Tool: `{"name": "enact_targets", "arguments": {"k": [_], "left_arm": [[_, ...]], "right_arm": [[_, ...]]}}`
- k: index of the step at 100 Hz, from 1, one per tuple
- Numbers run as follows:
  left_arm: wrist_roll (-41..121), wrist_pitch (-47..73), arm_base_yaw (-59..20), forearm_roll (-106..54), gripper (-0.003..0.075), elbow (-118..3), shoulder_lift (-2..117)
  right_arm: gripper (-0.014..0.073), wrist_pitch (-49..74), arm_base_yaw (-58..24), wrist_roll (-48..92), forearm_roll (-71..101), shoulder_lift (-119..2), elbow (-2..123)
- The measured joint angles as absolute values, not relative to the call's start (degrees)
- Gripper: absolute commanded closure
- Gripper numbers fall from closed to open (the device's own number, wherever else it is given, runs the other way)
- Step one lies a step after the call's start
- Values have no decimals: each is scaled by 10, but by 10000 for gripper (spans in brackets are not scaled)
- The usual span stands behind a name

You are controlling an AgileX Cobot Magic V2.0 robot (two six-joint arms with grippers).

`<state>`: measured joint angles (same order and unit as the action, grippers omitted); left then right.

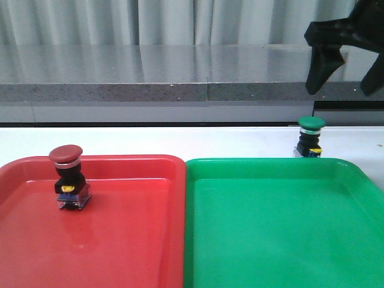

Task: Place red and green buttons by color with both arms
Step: 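Lower the right gripper onto the green-capped button and grasp it, then carry the green button with the right gripper into the green tray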

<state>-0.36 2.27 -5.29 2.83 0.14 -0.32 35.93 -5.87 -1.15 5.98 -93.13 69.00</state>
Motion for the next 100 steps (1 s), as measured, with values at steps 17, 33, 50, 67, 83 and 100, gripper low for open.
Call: {"name": "enact_targets", "arguments": {"k": [17, 33, 50, 67, 83, 100], "left_arm": [[-4, 23, -53, 28, 739, 1, -3], [-4, 23, -53, 28, 739, 1, -3], [-4, 23, -53, 28, 739, 1, -3], [-4, 23, -53, 28, 739, 1, -3], [-4, 23, -53, 28, 739, 1, -3], [-4, 23, -53, 28, 739, 1, -3]], "right_arm": [[-29, 343, -59, -12, 60, -980, 711], [-29, 335, -59, -11, 60, -1020, 726], [48, 331, -64, -6, 60, -1053, 738], [304, 328, -73, -6, 60, -1065, 739], [356, 326, -75, -6, 60, -1066, 740], [356, 343, -75, -5, 60, -1066, 763]]}}
